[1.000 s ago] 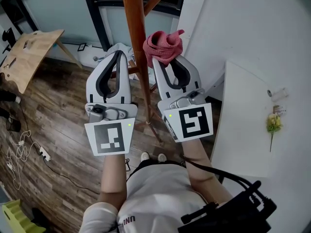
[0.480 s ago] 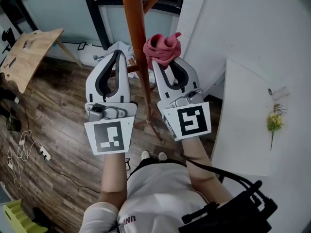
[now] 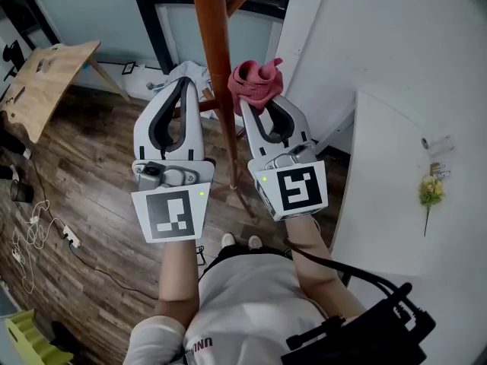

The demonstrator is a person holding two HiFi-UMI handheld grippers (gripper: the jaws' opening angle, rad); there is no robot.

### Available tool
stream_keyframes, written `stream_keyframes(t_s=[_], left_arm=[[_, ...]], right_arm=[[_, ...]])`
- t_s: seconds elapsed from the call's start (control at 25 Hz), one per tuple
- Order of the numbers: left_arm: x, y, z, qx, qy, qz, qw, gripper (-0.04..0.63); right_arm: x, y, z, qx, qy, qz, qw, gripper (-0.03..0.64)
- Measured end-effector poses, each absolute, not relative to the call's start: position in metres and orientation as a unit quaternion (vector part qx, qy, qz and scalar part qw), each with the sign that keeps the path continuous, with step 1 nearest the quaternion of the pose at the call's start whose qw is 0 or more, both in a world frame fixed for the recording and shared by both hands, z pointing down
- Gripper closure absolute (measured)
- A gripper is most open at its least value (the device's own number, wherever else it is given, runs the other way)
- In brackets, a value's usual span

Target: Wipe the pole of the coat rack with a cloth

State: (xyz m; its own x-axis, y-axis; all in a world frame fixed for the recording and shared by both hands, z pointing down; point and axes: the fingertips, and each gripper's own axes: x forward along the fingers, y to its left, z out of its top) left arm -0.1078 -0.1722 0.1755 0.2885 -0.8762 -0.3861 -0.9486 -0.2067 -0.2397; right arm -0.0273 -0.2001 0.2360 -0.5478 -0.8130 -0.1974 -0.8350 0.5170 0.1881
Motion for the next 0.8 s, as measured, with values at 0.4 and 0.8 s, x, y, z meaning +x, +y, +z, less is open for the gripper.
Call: stream_keyframes(t_s=[0.4,0.8], left_arm=[[-0.109,-0.173,0.178,-0.772,0.592,0.081,0.217,0.583],[-0.109,-0.173,0.178,-0.772,0.592,0.08,0.219,0.583]], right_arm=[[-0.028,-0.202,0.25,-0.473,0.872,0.119,0.033,0.537],[-0.025,-0.207,0.268,-0.479,0.872,0.098,0.02,0.537]])
